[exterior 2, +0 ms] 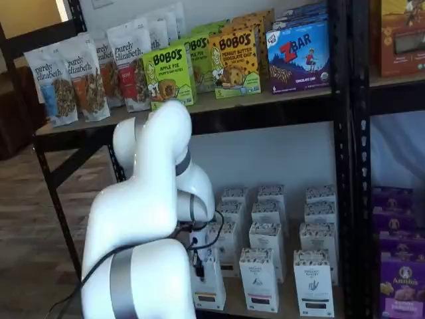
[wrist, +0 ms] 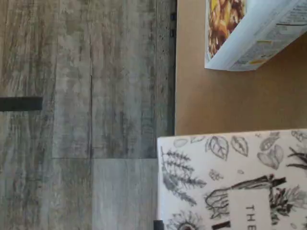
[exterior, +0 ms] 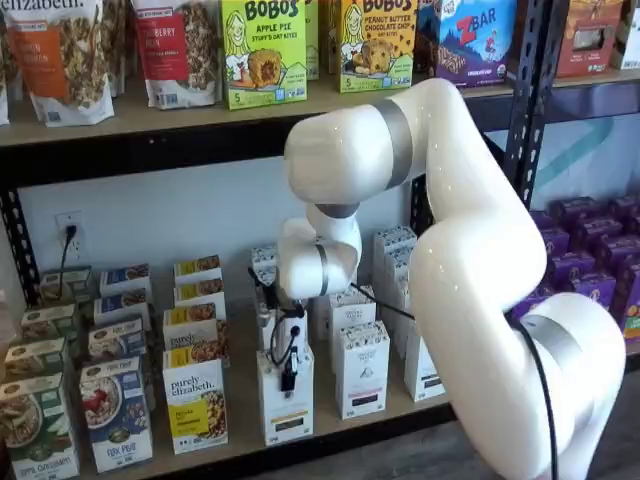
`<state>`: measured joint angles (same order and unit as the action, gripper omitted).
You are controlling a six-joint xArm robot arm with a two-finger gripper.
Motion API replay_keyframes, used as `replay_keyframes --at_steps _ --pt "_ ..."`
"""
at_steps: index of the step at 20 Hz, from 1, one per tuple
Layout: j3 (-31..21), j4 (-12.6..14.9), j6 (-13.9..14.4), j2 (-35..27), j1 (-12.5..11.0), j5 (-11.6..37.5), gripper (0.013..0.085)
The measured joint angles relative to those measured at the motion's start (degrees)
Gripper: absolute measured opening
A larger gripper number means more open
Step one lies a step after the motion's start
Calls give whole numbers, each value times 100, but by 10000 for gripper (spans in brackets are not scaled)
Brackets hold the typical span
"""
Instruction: Pick up the white box with a yellow strip in the middle, on the bottom shelf, the fourth box from the left
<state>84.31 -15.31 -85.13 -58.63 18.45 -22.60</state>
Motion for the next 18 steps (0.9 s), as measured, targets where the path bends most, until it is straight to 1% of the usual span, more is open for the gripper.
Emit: replay_keyframes --at_steps 5,8,10,18 --pt "-492 -290 -245 303 45 142 530" --pt "-894 -342 -271 526 93 335 530" --pt "-1185 -455 -348 692 138 463 530" --pt "-2007 -725 -473 1200 310 724 530"
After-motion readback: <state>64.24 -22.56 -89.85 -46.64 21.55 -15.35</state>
